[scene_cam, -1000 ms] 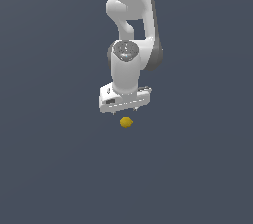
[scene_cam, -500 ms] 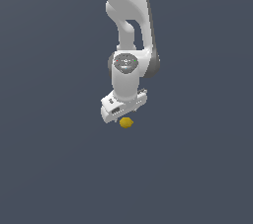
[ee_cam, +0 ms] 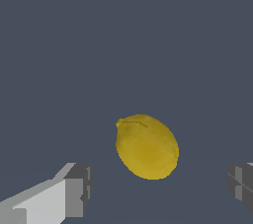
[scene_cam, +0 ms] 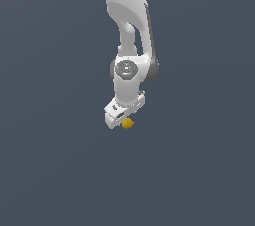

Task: Pick up the object and move it to a goal position.

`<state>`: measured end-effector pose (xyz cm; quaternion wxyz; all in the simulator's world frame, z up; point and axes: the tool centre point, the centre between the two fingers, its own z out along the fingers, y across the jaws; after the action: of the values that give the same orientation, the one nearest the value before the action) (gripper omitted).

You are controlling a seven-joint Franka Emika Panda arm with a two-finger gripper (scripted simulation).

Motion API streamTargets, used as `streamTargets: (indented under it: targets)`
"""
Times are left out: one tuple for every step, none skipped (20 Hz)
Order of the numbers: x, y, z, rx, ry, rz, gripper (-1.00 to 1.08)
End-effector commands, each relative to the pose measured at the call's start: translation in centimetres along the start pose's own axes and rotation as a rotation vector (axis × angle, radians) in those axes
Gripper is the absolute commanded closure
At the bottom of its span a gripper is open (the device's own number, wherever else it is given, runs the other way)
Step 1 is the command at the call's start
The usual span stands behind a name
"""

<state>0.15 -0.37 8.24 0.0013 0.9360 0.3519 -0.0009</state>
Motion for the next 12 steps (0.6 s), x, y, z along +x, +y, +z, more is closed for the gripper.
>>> streamTargets:
  targets:
    - [0.0, 0.0, 0.3, 0.001, 0.002, -0.024, -0.92]
    - [0.0, -0.1, 0.3, 0.001, 0.002, -0.029, -0.92]
    - [0.0, -0.1, 0.4, 0.002, 0.002, -0.033, -0.92]
    - [0.0, -0.1, 0.4, 0.002, 0.003, -0.036, -0.92]
    - [0.0, -0.1, 0.4, 0.002, 0.003, -0.036, -0.92]
    - [0.0, -0.1, 0.4, 0.002, 0.002, -0.031, -0.92]
    - [0.0, -0.1, 0.4, 0.002, 0.002, -0.031, -0.92]
    - [0.0, -0.1, 0.5, 0.002, 0.002, -0.031, -0.92]
    - [0.0, -0.1, 0.7, 0.002, 0.002, -0.031, -0.92]
    - [0.0, -0.1, 1.0, 0.002, 0.002, -0.032, -0.92]
    - [0.0, -0.1, 1.3, 0.002, 0.002, -0.032, -0.92]
    - [0.0, -0.1, 1.7, 0.002, 0.002, -0.033, -0.92]
